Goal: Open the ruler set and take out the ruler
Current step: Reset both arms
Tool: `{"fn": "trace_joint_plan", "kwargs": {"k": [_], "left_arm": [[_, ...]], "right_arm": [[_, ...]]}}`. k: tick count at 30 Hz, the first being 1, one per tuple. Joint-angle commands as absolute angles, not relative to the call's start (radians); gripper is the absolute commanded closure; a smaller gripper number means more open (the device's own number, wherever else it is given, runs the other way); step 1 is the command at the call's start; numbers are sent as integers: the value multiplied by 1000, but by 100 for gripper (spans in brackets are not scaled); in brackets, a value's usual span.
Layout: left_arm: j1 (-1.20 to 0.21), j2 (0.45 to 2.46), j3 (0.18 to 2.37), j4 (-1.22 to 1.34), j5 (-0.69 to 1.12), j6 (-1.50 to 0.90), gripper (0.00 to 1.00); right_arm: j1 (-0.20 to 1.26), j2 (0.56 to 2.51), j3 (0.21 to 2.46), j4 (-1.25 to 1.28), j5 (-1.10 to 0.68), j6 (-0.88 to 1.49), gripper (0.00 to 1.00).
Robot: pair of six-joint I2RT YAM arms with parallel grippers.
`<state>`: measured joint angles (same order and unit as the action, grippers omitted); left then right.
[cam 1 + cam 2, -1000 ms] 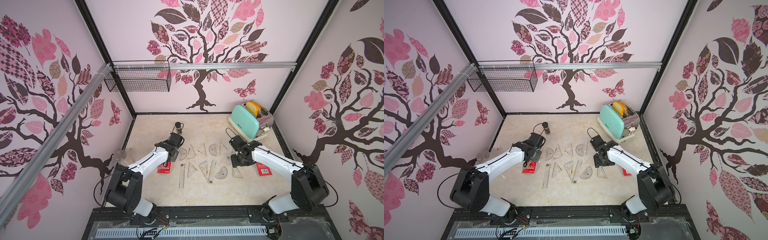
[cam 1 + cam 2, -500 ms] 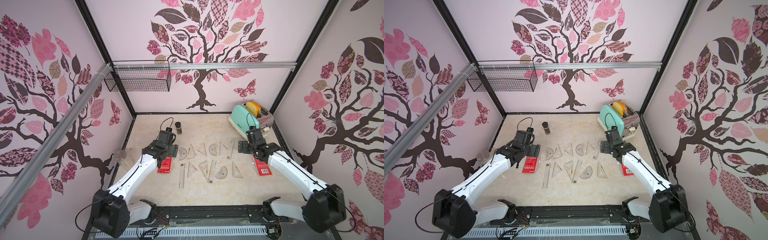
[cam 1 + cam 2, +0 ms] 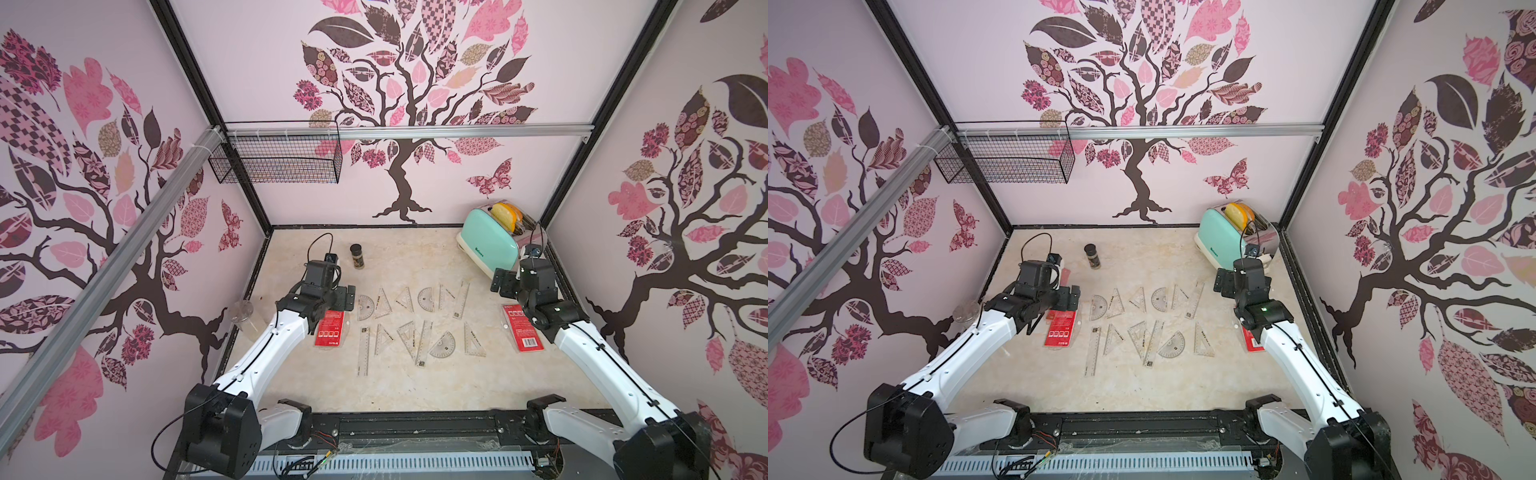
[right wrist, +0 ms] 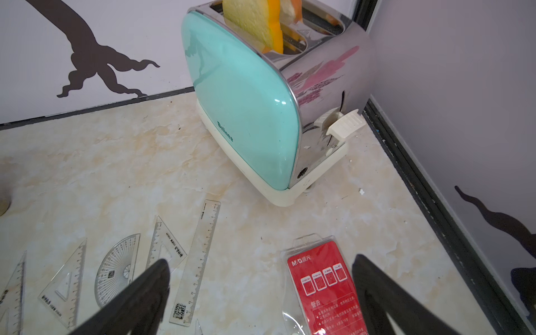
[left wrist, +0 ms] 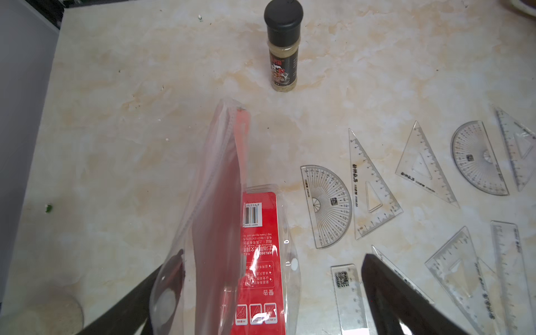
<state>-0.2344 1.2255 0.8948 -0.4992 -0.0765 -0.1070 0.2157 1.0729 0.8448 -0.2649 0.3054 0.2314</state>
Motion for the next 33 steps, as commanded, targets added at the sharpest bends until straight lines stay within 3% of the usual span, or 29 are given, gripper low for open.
{"fn": "trace_joint_plan", "kwargs": {"k": [1, 5, 9, 11, 14, 17, 23, 26, 27, 28, 31, 33], "left_arm": [[-150, 1197, 858, -413, 77, -204, 3], [-48, 1207, 814, -332, 230, -265, 3], [-29, 1256, 826, -369, 197, -242, 7], [-28, 1284, 846, -411, 136, -225, 15], [-30, 1339, 879, -469, 73, -205, 41], [-30, 1386, 901, -500, 37, -195, 58], [-30, 1402, 911, -513, -6, -189, 85], [-32, 1402, 917, -523, -31, -189, 85], [-31, 1402, 919, -526, -39, -189, 80], [-32, 1400, 922, -529, -41, -186, 67], [-36, 1382, 924, -526, -38, -186, 54], [-36, 1361, 911, -497, -36, -184, 36]], "right_arm": [[215, 1081, 878, -270, 271, 230, 1], [215, 1091, 891, -277, 260, 227, 1], [216, 1094, 898, -282, 247, 228, 1], [215, 1097, 896, -278, 244, 231, 1], [216, 1101, 888, -273, 240, 233, 1], [215, 1108, 887, -275, 238, 233, 1], [215, 1111, 874, -267, 227, 233, 1], [216, 1114, 870, -268, 224, 232, 1], [215, 1114, 870, -269, 224, 231, 1], [215, 1115, 872, -270, 224, 229, 1], [215, 1113, 872, -274, 227, 225, 1], [215, 1116, 865, -265, 231, 220, 1]]}}
